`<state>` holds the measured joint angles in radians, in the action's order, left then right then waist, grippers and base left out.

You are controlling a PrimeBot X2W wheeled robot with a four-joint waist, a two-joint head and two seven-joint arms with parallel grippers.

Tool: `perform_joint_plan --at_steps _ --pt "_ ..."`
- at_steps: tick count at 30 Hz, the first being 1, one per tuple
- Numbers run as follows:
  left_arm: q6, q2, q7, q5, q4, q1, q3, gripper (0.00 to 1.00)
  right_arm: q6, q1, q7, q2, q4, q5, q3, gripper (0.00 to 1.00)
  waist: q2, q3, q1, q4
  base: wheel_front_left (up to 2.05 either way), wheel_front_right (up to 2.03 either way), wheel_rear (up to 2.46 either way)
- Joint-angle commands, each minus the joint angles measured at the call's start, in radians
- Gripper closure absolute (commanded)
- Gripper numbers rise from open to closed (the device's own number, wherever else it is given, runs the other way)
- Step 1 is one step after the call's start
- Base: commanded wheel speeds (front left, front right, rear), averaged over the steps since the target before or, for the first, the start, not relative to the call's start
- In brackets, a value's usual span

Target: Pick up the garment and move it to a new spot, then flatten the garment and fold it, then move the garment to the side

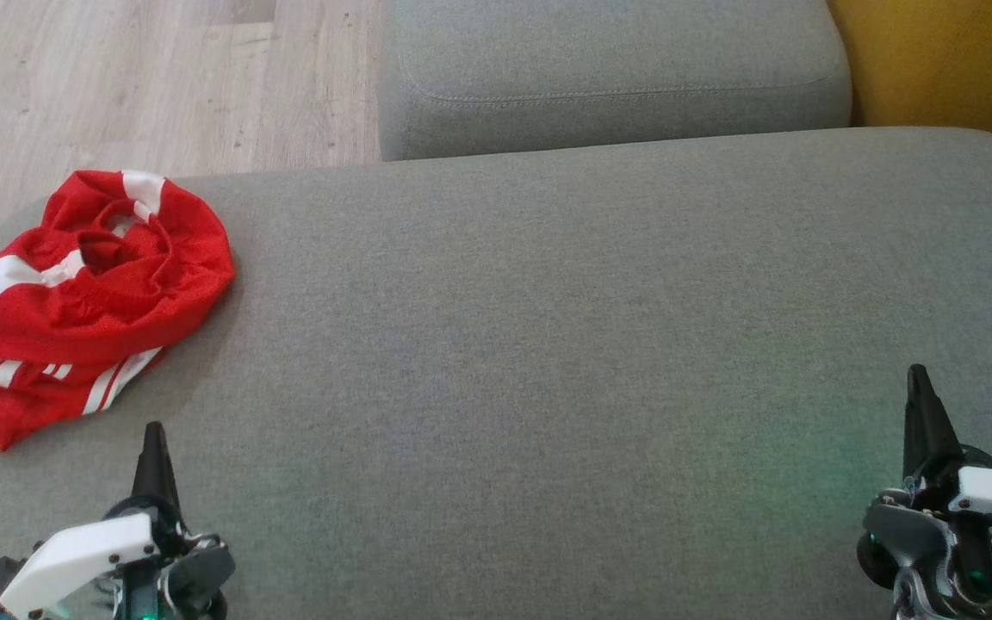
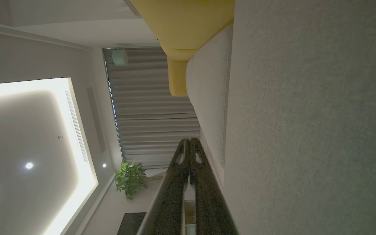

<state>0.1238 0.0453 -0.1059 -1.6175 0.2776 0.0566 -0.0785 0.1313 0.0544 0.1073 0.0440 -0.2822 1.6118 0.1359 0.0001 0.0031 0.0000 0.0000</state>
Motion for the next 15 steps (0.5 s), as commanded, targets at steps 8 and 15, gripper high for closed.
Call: perform_joint_plan --at_steps 8,15 --pt "0.007 0.005 -0.007 0.009 -0.033 0.051 -0.035 1.0 -0.001 0.053 0.006 0.006 0.037 -0.003 -0.022 1.0 -0.0001 0.0 0.0 0.0 0.0 0.0 0.0" --pt "0.007 0.005 -0.007 0.009 -0.033 0.051 -0.035 1.0 -0.001 0.053 0.006 0.006 0.037 -0.003 -0.022 1.0 -0.0001 0.0 0.0 0.0 0.0 0.0 0.0"
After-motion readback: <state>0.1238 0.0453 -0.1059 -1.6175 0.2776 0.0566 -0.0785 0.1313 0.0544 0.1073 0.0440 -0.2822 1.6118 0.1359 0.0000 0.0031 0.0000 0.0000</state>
